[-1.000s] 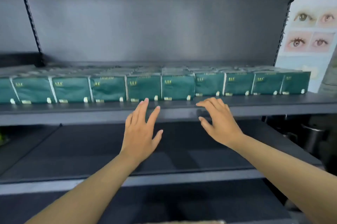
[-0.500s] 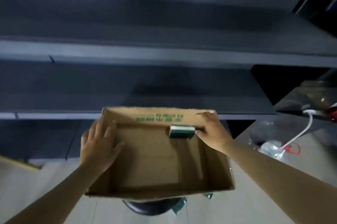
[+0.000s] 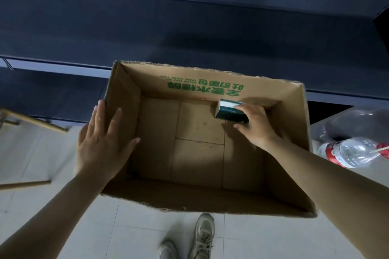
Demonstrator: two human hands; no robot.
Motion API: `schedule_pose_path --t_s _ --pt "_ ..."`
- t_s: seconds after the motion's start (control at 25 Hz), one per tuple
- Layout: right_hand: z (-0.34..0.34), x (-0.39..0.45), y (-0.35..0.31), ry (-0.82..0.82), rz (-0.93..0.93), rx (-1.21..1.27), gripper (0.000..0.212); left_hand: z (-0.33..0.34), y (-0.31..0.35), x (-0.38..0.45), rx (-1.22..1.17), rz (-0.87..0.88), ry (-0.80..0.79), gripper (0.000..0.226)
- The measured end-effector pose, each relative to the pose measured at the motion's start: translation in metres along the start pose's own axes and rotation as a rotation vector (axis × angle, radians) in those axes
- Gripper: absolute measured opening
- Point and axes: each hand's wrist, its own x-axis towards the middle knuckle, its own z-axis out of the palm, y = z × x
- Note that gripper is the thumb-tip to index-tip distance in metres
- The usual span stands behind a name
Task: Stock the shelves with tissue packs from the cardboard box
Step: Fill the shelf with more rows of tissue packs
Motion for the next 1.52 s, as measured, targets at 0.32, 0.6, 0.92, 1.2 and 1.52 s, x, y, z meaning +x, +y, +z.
schedule_pose_path --t_s 0.32,0.6,0.92,1.2,1.52 --pt "0.01 0.015 0.01 0.131 -0.131 -0.267 0.056 0.002 -0.002 0.001 0.093 0.0 -0.004 0.078" --pt "0.014 0.008 0.006 0.074 -0.161 -0.216 0.048 0.004 -0.003 0.001 0.105 0.005 -0.008 0.079" --pt "-0.043 -0.038 -0.016 0.18 -0.157 -0.134 0.042 -0.021 0.006 0.002 -0.038 -0.021 -0.066 0.086" --pt "-0.17 -0.093 -0.088 0.371 -0.264 -0.007 0.04 -0.124 0.044 0.011 -0.154 0.113 0.074 0.077" --pt "-0.396 -0.172 -0.203 0.565 -0.431 0.047 0.042 -0.328 0.104 0.048 -0.134 0.414 0.529 0.068"
